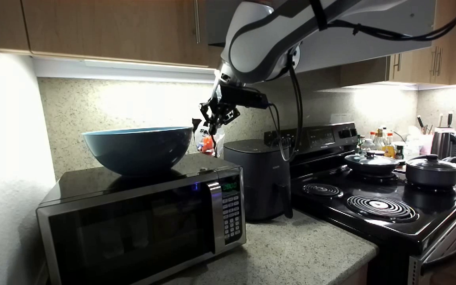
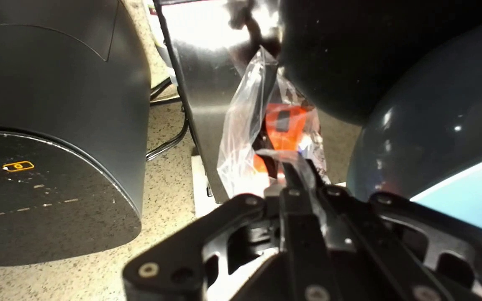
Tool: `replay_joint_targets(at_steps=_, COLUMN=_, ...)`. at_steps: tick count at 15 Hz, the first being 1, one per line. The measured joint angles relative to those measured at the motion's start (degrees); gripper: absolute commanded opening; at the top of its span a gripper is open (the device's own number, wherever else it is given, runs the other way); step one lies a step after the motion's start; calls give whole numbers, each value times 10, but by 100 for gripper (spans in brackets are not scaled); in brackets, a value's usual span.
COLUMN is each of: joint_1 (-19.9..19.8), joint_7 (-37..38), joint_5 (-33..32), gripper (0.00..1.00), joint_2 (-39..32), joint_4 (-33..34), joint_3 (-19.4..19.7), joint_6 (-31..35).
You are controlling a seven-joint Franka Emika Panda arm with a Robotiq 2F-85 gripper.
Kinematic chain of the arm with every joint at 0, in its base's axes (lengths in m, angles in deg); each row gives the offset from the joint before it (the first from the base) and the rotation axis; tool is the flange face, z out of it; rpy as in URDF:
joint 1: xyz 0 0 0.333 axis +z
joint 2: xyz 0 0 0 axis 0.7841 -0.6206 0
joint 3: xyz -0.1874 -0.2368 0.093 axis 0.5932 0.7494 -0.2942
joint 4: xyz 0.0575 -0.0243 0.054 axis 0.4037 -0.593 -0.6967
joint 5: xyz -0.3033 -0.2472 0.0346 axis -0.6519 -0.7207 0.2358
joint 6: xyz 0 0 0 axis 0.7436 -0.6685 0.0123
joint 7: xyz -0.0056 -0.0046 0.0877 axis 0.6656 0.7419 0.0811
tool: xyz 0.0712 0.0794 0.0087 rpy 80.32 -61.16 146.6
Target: Pick up the plastic and put it on top of the microwave
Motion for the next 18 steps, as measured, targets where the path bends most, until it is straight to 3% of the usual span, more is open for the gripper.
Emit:
replay_joint_targets(at_steps=9, joint_1=1, joint_7=-100, joint_5=91, gripper=4, joint_2=28, joint_4=-5, joint_3=-13, joint_6=-143)
replay_joint_targets(at_steps=15, joint_1=0, joint_7=-110, joint_5=100, gripper=4, joint_2=-7, joint_4=-9, joint_3=-9, joint_6=-154)
replay_joint_targets(at_steps=16, joint_1=0, joint_7=-110, joint_5=100, gripper=29, joint_2=-12, joint_4=-9, joint_3=-7, joint_6=-154)
replay_joint_targets(at_steps=18, joint_1=0, joint_7=-110, joint_5=99, gripper=36, joint_2=-18, joint_4=-8, joint_3=-4, joint_6=-154)
